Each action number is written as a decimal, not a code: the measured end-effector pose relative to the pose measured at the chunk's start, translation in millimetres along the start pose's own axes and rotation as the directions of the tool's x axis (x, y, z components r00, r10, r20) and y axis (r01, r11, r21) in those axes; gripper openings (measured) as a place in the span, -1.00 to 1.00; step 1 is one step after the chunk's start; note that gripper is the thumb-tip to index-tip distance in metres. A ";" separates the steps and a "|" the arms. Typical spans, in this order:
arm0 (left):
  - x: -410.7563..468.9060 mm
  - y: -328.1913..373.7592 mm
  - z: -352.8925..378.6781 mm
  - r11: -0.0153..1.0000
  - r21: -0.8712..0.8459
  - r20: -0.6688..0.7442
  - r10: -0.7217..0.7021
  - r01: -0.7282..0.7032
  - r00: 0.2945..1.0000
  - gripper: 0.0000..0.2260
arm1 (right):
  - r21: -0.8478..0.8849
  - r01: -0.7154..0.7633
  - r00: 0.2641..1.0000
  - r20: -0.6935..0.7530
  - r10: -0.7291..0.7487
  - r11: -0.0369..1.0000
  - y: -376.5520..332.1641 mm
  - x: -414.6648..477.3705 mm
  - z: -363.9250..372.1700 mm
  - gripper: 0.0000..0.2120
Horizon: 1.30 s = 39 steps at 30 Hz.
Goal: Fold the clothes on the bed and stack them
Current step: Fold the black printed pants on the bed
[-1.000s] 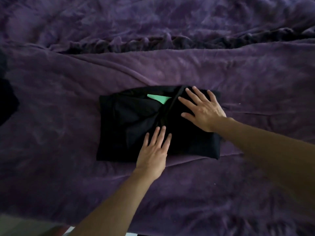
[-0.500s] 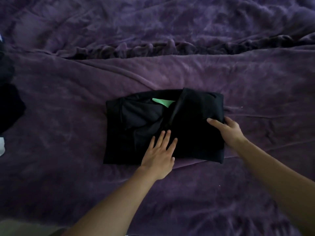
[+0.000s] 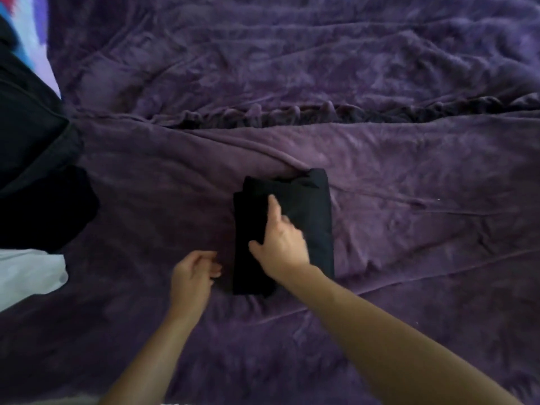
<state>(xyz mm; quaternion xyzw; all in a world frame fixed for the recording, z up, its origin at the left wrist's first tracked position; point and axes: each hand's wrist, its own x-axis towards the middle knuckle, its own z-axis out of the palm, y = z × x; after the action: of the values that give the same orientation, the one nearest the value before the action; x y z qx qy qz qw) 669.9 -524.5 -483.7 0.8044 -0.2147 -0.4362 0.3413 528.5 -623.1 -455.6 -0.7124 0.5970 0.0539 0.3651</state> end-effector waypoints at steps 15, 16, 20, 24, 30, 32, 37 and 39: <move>53.2 54.0 75.7 0.266 0.664 0.470 0.579 -0.699 0.666 -0.55 | -0.419 0.133 0.933 -0.254 -0.257 0.898 100.4 34.6 5.1 -0.43; 65.7 45.1 78.4 0.251 0.701 0.492 0.506 -0.667 0.708 -0.52 | -0.444 0.141 0.942 -0.216 -0.259 0.885 102.2 39.3 12.4 -0.41; 99.7 1.8 78.2 0.222 0.749 0.524 0.376 -0.624 0.764 -0.42 | -0.498 0.096 0.970 -0.148 -0.194 0.862 106.2 54.3 48.3 -0.36; 109.7 5.7 87.1 0.240 0.718 0.563 0.352 -0.654 0.748 -0.38 | -0.489 0.069 0.987 -0.092 -0.130 0.869 110.7 64.5 49.7 -0.32; 130.9 47.9 67.5 0.317 0.655 0.679 0.152 -0.686 0.718 -0.13 | -0.502 0.171 0.985 0.103 -0.138 0.848 92.5 97.7 -21.4 0.08; 133.3 67.1 64.5 0.351 0.653 0.677 0.126 -0.671 0.725 -0.02 | -0.502 0.202 0.978 0.141 -0.151 0.841 80.0 103.0 -34.5 0.17; 107.4 90.3 52.4 0.504 0.679 0.650 -0.073 -0.535 0.756 0.04 | -0.558 0.187 0.964 0.261 -0.043 0.809 51.1 84.3 -35.6 0.17; 85.1 95.0 41.8 0.470 0.688 0.654 -0.071 -0.554 0.753 -0.19 | -0.568 0.197 0.965 0.257 -0.055 0.799 41.7 60.9 -42.5 0.03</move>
<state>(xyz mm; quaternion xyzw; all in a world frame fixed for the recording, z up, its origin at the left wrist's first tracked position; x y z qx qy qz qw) 674.8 -658.5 -477.1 0.6378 -0.6159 -0.4450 -0.1260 493.2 -698.2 -475.0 -0.8175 0.4561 0.2927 0.1951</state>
